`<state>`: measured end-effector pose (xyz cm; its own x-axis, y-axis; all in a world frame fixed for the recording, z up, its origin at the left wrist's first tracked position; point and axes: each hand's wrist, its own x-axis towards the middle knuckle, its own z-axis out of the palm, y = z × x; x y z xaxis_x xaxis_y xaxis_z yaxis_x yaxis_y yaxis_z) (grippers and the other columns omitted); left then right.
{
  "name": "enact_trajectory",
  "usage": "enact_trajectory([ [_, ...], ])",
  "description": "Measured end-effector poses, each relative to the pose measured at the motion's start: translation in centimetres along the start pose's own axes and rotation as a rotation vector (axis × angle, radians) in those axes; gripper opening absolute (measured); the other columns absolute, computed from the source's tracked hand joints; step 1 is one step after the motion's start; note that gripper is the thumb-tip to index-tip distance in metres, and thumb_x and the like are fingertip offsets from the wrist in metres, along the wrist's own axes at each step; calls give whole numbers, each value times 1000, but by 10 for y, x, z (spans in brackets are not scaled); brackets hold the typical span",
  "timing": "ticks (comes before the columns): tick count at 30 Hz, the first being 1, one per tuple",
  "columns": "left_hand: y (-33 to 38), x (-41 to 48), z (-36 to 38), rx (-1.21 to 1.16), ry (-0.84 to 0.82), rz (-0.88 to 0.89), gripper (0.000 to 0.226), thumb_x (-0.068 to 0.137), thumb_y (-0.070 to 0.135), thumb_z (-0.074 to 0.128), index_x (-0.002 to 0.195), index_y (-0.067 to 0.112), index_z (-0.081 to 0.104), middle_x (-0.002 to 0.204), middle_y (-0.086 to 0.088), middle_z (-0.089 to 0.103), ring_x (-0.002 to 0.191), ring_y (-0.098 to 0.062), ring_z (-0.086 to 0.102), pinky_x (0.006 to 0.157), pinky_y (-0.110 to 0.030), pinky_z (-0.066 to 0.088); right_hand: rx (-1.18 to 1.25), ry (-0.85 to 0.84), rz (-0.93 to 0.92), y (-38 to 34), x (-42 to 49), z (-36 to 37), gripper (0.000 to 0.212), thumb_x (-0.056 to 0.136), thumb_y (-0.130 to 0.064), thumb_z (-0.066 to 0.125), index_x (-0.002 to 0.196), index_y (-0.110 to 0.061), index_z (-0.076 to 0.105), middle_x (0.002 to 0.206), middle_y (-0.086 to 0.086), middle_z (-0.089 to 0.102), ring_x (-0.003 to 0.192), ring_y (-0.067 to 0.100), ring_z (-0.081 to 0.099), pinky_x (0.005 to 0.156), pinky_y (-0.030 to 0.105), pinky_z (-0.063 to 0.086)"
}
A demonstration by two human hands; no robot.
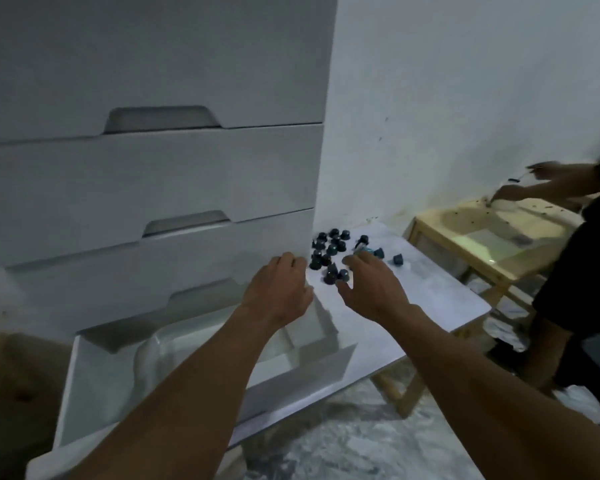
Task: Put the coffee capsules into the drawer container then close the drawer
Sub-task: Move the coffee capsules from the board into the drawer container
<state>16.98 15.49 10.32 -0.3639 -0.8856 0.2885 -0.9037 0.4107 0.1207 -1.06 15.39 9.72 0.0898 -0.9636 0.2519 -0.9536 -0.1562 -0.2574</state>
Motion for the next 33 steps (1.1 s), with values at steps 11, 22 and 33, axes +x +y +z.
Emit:
enact_trajectory([
  [11,167,83,63,-53,-24,26,36,93,38,46,117,10,48,117,-8,54,105,-24,53,85,-34,46,-21,-53,95,185,-19,-42,49,91,-44,53,132,-16,49,135,5,53,120,23,52,96,36,48],
  [22,174,133,128,-73,-198,-116,27,95,32,45,113,11,49,117,-6,53,103,-22,53,80,-32,47,101,-216,79,251,31,-3,45,92,-38,55,131,-17,48,133,4,53,113,23,56,93,35,48],
  [33,84,187,199,-136,-244,-486,29,95,18,46,123,12,50,122,-7,53,109,-25,55,89,-33,44,163,-442,-35,224,146,89,44,92,-28,57,133,-15,47,138,8,51,120,28,52,100,37,42],
])
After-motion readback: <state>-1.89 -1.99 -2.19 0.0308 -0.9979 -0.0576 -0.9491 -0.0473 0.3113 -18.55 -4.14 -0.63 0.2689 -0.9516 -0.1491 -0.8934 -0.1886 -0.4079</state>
